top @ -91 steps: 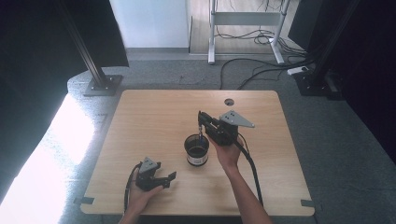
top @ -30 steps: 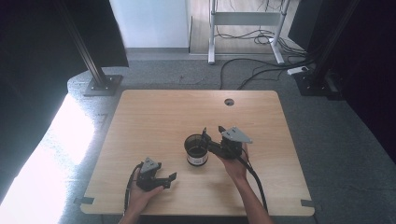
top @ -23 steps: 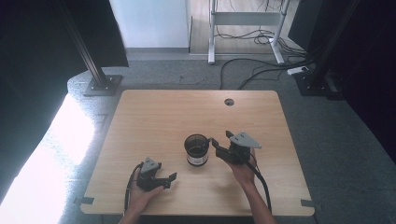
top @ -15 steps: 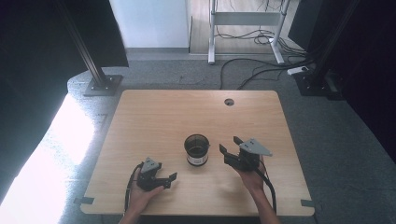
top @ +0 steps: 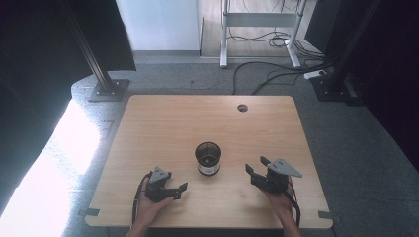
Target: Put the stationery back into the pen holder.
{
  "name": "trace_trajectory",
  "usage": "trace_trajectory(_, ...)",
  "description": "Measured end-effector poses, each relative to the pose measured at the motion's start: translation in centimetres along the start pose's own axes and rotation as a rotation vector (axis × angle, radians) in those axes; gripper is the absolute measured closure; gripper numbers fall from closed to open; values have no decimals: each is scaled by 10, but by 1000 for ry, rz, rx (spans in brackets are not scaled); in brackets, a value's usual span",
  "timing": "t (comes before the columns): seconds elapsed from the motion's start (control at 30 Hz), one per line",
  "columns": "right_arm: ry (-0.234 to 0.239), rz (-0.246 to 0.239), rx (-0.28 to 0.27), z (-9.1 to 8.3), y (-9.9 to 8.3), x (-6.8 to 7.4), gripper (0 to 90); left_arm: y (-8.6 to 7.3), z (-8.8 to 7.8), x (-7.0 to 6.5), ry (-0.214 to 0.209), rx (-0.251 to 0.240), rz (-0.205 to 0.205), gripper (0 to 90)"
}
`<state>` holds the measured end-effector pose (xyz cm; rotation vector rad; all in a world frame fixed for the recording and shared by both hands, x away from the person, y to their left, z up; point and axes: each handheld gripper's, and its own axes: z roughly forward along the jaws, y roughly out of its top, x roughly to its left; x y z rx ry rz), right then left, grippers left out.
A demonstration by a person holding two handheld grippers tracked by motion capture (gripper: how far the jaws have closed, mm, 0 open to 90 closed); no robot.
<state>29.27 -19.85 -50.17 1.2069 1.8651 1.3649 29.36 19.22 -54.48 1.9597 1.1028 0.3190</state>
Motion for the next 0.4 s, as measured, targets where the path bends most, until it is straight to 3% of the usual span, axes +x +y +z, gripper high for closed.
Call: trace_trajectory(0.4,-27,15,22,-2,-11,-9,328,0,0,0,0,0,7,170)
